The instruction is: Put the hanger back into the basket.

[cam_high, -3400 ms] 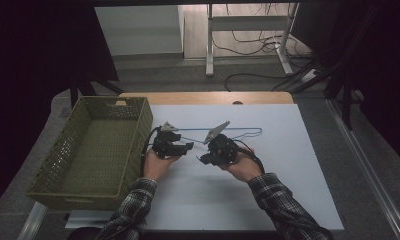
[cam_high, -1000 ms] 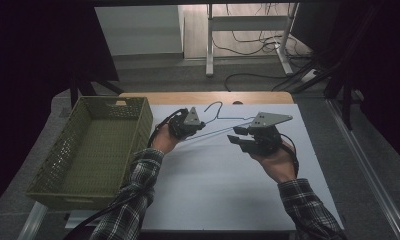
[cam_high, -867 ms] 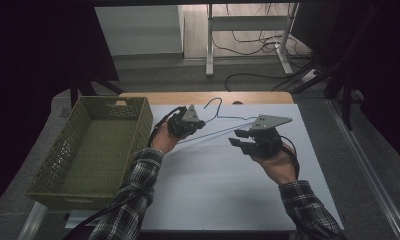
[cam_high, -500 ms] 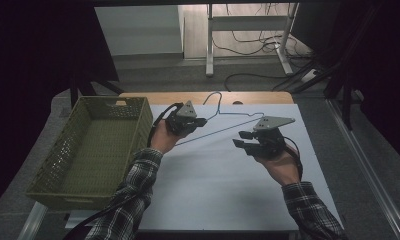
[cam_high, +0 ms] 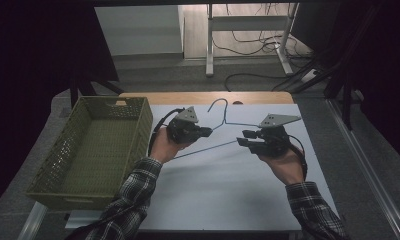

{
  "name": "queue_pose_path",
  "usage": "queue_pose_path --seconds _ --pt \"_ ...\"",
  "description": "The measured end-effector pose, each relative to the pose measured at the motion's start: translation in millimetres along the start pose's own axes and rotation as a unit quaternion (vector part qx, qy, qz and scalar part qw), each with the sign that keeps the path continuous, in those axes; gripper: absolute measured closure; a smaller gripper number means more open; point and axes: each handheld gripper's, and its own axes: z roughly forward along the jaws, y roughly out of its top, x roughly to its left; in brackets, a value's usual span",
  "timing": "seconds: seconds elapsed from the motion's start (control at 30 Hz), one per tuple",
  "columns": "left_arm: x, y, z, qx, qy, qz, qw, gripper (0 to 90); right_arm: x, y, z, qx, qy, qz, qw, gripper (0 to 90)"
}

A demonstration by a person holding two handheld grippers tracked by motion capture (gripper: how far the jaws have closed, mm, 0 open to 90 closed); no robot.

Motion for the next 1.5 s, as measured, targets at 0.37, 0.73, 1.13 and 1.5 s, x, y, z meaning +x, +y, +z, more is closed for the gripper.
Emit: queue_pose_path --seconds 0.37,0.73,1.13,1.5 --pt "-33.4 -14.6 -6.9 -0.016 -0.011 -0.052 0.9985 87.5 15.4 14.0 17.3 -0.027 0.0 0.009 0.9996 59.7" --pt "-56.5 -31.9 -13.4 -0.02 -0.03 -0.096 0.9947 86.4 33.8 20.7 35.9 -0.033 0.03 0.037 0.9983 85.4" --pt "-70.2 -33.7 -46.9 0.039 -0.056 -0.137 0.9882 44.6 63.1 23.2 37.0 -0.016 0.049 0.003 0.9987 85.7" --pt "-68.7 -41.2 -44.9 0.074 -0.087 -0.159 0.9806 57.4 89.0 21.1 47.9 -0.011 0.092 -0.012 0.9956 85.6"
